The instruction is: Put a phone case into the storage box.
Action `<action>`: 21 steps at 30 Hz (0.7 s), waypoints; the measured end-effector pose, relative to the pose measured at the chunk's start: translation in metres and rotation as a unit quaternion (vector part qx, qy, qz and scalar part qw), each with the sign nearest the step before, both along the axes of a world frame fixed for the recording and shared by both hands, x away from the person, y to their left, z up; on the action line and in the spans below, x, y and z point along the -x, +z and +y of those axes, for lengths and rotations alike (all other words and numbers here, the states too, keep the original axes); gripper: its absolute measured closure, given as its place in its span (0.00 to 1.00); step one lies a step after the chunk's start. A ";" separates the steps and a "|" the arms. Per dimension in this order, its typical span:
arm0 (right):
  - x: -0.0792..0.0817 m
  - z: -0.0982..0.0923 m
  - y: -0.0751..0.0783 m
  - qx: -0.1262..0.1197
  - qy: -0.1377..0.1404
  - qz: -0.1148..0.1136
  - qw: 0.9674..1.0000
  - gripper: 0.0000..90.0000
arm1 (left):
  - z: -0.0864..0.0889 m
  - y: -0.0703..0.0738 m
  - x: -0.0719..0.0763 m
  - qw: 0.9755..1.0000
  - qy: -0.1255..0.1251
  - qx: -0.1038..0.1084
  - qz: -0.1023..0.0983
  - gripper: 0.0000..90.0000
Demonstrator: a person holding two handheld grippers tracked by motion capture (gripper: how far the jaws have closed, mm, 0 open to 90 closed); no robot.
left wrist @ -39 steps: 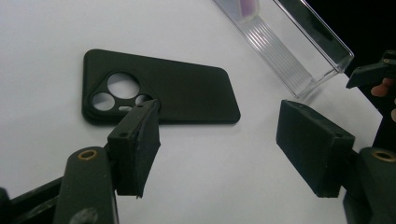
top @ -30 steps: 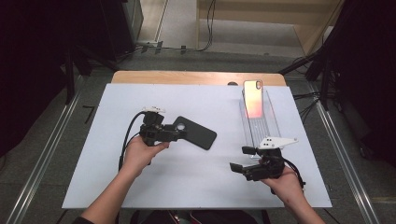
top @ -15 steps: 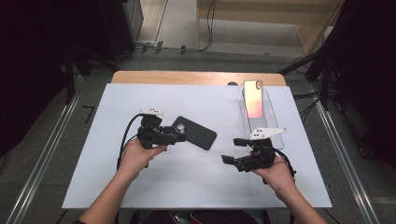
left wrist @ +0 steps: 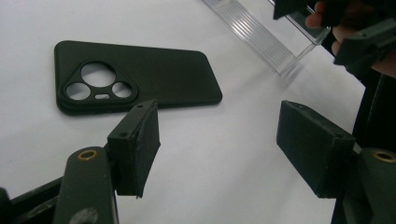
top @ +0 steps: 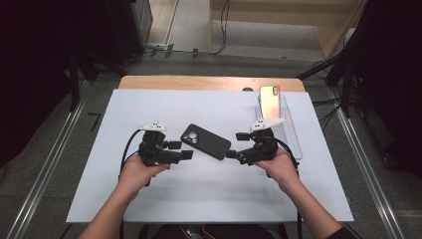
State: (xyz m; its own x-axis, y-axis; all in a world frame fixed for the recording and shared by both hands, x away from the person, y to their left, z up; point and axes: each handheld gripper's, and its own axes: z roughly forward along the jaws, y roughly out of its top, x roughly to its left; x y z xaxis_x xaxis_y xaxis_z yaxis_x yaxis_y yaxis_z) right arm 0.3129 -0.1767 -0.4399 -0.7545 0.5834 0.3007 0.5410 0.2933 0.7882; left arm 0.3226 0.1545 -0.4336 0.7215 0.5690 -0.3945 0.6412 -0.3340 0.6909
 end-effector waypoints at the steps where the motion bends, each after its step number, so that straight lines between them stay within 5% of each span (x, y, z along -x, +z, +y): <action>1: -0.003 0.002 0.000 0.002 0.003 0.001 1.000 0.13 | 0.001 0.000 0.000 1.000 -0.001 0.000 0.000 0.34; 21: -0.051 0.039 -0.005 0.007 0.029 0.000 1.000 0.13 | 0.014 -0.001 0.010 1.000 -0.013 -0.005 -0.004 0.34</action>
State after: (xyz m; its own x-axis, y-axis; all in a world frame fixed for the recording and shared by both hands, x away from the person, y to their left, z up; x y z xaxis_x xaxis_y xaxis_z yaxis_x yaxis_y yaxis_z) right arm 0.3636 -0.1382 -0.4447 -0.7877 0.5422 0.2925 0.5224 0.3360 0.7837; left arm 0.3122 0.1680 -0.4347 0.7395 0.5537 -0.3829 0.6263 -0.3572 0.6929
